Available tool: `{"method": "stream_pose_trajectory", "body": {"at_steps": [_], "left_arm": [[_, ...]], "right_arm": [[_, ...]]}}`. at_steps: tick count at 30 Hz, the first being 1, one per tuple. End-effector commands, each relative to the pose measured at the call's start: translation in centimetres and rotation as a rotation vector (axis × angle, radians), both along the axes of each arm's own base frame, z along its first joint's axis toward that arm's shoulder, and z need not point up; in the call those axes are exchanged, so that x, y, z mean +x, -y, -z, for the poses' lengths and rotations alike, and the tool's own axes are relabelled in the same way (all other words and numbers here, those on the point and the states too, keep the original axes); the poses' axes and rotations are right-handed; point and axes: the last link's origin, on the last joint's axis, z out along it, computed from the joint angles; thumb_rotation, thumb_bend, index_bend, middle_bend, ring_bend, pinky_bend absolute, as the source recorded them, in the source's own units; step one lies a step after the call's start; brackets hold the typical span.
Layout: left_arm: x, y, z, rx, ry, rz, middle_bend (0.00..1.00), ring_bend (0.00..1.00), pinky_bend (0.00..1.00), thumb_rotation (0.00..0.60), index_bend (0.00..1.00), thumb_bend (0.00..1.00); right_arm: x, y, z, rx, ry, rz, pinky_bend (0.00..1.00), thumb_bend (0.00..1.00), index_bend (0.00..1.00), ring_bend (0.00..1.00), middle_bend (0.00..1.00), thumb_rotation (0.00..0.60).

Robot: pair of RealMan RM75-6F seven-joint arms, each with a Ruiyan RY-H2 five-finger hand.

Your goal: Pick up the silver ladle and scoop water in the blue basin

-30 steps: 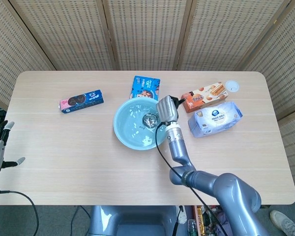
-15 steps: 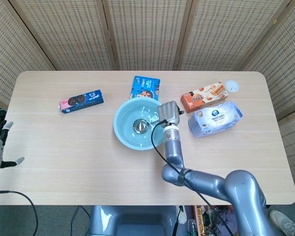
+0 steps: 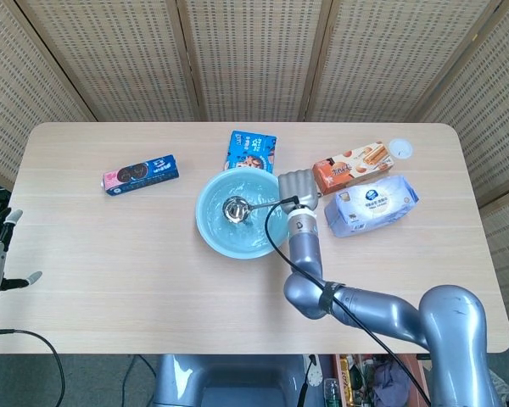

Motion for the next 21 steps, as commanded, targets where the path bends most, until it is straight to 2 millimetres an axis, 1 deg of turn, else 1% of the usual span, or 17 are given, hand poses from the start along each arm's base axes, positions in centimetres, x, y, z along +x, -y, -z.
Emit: {"method": "stream_pose_trajectory", "body": {"at_steps": [1, 11, 21], "left_arm": [[0.0, 0.0, 0.0, 0.001, 0.001, 0.004, 0.0, 0.0, 0.0, 0.6, 0.0, 0.0], [-0.1, -0.1, -0.1, 0.0, 0.0, -0.001, 0.0, 0.0, 0.0, 0.6, 0.0, 0.0], [-0.3, -0.3, 0.0, 0.0, 0.0, -0.009, 0.0, 0.0, 0.0, 0.6, 0.0, 0.0]], "right_arm": [[0.3, 0.0, -1.0, -0.013, 0.007, 0.006, 1.0, 0.96, 0.77, 0.95, 0.99, 0.6], [0.9, 0.1, -3.7, -0.043, -0.017, 0.054, 1.0, 0.96, 0.77, 0.95, 0.99, 0.6], [1.8, 0.1, -5.0, -0.024, -0.051, 0.125, 1.0, 0.96, 0.77, 0.95, 0.99, 0.6]]}}
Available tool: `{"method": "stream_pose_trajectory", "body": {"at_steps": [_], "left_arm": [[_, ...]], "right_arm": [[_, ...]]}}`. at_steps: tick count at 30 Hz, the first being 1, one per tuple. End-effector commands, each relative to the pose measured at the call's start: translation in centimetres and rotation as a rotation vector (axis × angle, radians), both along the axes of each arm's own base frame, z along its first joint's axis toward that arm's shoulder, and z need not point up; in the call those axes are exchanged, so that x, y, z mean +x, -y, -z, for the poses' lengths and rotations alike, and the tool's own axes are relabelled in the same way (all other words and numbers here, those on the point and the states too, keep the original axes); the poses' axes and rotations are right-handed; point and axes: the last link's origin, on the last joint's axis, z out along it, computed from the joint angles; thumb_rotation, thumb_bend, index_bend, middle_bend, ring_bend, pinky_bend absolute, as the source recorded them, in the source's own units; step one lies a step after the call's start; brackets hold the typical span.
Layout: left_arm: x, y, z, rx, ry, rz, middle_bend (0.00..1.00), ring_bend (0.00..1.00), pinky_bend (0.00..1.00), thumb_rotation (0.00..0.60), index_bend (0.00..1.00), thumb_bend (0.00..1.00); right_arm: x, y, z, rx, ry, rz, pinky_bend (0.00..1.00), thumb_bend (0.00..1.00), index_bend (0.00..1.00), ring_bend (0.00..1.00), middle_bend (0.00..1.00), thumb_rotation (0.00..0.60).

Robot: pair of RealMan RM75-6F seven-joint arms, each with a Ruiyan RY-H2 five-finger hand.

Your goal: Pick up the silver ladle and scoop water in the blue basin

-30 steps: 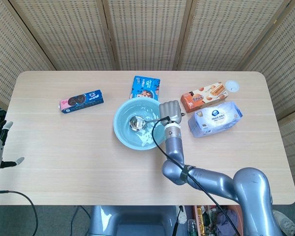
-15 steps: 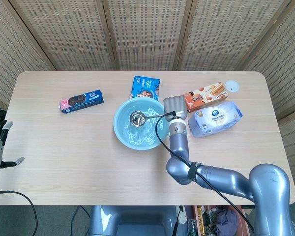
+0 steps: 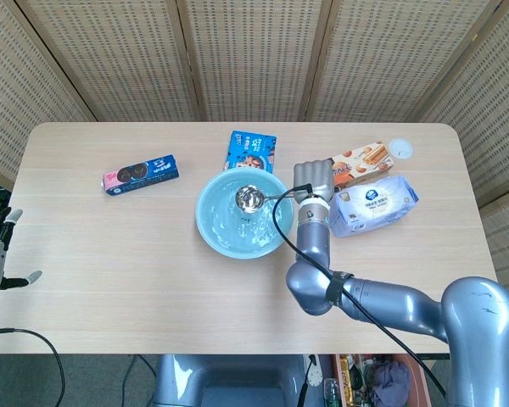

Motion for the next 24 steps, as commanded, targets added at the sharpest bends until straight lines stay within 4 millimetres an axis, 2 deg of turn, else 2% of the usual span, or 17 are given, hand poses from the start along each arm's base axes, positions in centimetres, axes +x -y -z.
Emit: {"method": "stream_pose_trajectory", "body": {"at_steps": [1, 24], "left_arm": [[0.0, -0.1, 0.0, 0.0, 0.0, -0.001, 0.0, 0.0, 0.0, 0.6, 0.0, 0.0], [0.0, 0.0, -0.2, 0.004, 0.005, -0.002, 0.0, 0.0, 0.0, 0.6, 0.0, 0.0]], "right_arm": [[0.5, 0.0, -0.5, 0.004, -0.006, 0.015, 1.0, 0.96, 0.77, 0.95, 0.99, 0.6], [2.4, -0.9, -2.0, 0.039, 0.025, 0.104, 1.0, 0.96, 0.77, 0.95, 0.99, 0.6]]}}
